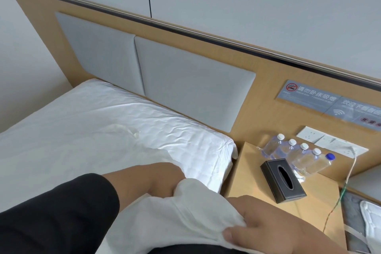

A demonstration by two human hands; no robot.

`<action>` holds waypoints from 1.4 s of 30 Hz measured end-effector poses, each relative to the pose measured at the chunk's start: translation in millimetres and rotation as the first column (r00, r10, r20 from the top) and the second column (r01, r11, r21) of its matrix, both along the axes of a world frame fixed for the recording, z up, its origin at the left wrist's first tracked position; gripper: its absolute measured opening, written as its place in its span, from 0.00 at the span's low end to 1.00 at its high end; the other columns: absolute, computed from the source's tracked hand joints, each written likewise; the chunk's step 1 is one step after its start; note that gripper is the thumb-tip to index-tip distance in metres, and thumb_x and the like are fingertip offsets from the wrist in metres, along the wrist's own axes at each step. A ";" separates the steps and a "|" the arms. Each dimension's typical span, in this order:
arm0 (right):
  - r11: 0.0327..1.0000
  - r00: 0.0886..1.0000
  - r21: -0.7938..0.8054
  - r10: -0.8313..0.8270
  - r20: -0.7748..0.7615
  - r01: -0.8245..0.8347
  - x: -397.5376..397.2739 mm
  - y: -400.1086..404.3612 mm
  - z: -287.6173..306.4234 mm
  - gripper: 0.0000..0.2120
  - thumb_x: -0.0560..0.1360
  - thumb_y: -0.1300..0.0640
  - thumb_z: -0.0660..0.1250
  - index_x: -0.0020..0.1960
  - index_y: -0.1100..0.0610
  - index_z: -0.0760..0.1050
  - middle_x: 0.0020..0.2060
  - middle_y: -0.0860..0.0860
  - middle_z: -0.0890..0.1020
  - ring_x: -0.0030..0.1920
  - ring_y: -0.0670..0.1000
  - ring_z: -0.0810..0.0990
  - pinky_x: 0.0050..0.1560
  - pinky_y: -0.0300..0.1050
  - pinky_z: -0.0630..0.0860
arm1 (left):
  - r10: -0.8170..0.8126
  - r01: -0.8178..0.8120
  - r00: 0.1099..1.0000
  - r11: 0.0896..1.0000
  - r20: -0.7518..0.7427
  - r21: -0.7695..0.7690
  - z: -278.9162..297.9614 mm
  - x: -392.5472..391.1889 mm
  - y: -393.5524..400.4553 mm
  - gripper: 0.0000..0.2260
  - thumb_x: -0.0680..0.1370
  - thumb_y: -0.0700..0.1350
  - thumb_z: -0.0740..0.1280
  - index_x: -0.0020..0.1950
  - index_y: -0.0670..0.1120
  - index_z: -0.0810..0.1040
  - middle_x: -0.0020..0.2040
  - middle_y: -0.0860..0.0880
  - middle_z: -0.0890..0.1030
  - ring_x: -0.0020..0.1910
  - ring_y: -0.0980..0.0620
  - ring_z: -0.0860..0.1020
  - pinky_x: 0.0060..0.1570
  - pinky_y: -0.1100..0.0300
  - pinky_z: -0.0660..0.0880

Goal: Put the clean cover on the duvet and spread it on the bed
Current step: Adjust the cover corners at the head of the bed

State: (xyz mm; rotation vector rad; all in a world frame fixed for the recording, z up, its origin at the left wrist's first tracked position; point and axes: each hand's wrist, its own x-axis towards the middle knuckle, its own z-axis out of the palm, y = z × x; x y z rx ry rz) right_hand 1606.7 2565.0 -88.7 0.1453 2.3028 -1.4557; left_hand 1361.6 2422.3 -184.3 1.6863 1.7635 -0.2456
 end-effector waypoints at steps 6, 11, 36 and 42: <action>0.932 0.935 -0.073 -0.353 0.037 0.355 -23.0 60.0 -37.0 0.05 0.74 0.57 0.68 0.42 0.50 0.82 0.33 0.42 0.78 0.37 0.43 0.76 0.41 0.38 0.71 | 0.336 -0.259 0.911 0.917 -0.238 0.302 67.2 -49.6 4.6 0.04 0.70 0.49 0.66 0.41 0.51 0.73 0.43 0.51 0.79 0.48 0.47 0.77 0.38 0.58 0.67; 0.773 0.901 0.473 -0.416 -0.124 0.422 -75.8 106.8 -47.5 0.06 0.72 0.59 0.62 0.45 0.49 0.73 0.42 0.45 0.80 0.48 0.52 0.78 0.48 0.48 0.74 | 0.413 -0.338 0.880 0.892 -0.234 0.301 108.7 -12.8 24.9 0.12 0.73 0.57 0.64 0.53 0.55 0.69 0.40 0.57 0.67 0.42 0.50 0.68 0.34 0.57 0.62; 0.882 0.871 0.455 0.316 -0.377 -0.123 -48.3 -43.0 12.7 0.17 0.75 0.40 0.61 0.39 0.53 0.66 0.29 0.52 0.73 0.33 0.51 0.73 0.35 0.47 0.69 | 0.449 -0.665 0.735 0.626 -0.508 -0.407 9.2 -29.9 -59.3 0.10 0.80 0.44 0.62 0.39 0.47 0.75 0.35 0.52 0.77 0.39 0.50 0.77 0.53 0.56 0.73; 0.886 0.923 0.462 0.213 -0.321 -0.043 -29.5 -30.1 4.0 0.22 0.74 0.35 0.61 0.39 0.54 0.64 0.31 0.54 0.71 0.32 0.50 0.70 0.35 0.47 0.67 | 0.680 -0.749 0.658 0.543 -0.325 -0.380 8.0 -54.4 -94.8 0.08 0.74 0.50 0.67 0.49 0.49 0.83 0.44 0.52 0.81 0.43 0.50 0.79 0.44 0.58 0.73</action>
